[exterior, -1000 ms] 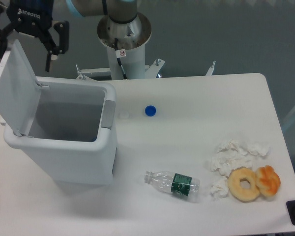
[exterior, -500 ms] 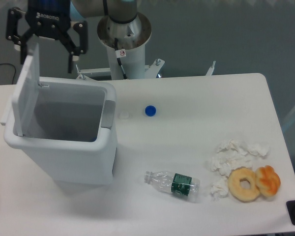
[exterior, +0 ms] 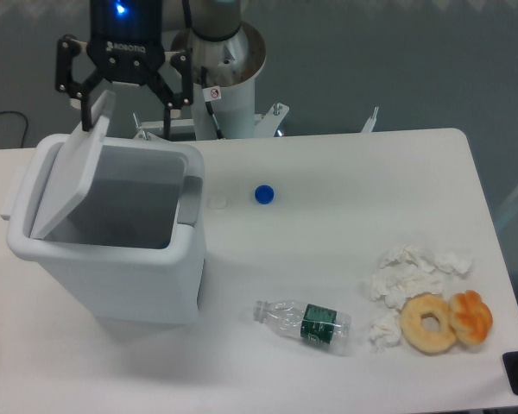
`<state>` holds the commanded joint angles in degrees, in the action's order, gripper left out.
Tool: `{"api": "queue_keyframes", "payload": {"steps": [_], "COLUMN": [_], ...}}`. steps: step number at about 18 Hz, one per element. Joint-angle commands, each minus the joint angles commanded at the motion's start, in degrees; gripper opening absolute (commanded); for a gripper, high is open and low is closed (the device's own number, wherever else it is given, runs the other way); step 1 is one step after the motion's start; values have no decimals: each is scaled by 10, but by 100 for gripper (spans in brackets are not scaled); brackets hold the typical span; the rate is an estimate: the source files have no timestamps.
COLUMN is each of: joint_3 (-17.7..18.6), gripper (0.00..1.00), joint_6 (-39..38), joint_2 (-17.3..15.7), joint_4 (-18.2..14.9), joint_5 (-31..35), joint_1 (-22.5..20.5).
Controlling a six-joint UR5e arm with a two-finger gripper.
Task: Close the trash can
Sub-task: 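Press the lid down onto the trash can rim with the gripper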
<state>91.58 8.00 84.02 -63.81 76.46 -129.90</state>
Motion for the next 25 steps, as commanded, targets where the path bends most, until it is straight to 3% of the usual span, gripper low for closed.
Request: {"api": "queue_keyframes", "payload": {"steps": [13, 25], "joint_3": [6, 24], "gripper": [100, 100], "joint_6": [1, 16], "joint_2": [36, 44], "joint_4": [3, 3], "joint_5": [4, 11], "joint_1": [-15, -26]}}
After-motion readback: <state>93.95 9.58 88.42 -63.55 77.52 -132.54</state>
